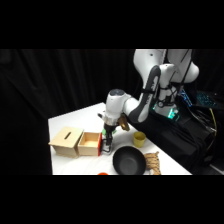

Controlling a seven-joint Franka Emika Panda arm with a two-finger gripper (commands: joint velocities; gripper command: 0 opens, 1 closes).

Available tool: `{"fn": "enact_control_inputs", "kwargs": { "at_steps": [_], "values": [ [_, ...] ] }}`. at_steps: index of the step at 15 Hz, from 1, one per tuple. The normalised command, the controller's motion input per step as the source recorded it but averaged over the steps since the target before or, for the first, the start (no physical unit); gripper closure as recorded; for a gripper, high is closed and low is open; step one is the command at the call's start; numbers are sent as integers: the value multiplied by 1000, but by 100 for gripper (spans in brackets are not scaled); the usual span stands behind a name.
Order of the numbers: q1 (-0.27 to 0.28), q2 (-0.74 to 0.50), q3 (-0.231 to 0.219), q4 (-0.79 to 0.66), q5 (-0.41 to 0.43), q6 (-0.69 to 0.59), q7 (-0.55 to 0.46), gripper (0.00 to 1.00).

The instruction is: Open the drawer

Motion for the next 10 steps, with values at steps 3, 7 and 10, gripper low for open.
{"fn": "enact_control_inputs", "kwargs": {
  "at_steps": [3, 7, 10],
  "values": [
    [161, -628, -171, -395, -254, -176, 12, 0],
    [166, -688, -192, -431, -402, -183, 157, 0],
    [-58, -688, 21, -354, -489, -252, 240, 0]
  ]
}}
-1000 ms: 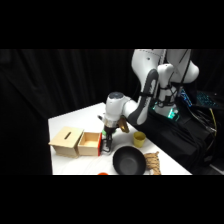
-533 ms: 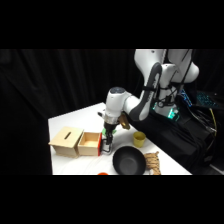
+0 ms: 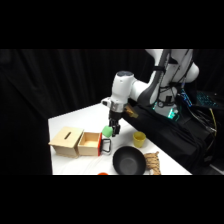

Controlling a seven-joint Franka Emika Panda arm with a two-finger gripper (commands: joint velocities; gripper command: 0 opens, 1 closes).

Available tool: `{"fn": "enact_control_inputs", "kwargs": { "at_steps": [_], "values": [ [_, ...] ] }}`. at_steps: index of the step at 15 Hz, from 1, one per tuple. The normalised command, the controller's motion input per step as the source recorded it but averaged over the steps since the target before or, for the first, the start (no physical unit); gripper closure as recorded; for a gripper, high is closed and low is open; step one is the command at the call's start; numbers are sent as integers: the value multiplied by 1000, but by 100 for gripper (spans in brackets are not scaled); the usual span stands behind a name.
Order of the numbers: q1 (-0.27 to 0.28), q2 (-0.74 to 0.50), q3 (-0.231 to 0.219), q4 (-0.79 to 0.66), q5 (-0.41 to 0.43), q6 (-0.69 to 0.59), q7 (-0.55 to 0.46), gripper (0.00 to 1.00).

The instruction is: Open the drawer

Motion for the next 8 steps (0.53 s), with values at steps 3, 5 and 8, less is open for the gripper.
{"fn": "enact_control_inputs", "kwargs": {
  "at_steps": [3, 5, 8],
  "values": [
    [-352, -668, 336, -297, -410, -287, 198, 0],
    [-487, -591, 523, -256, -165, -270, 48, 0],
    [-420, -463, 509, -200, 148, -216, -198, 0]
  ]
}}
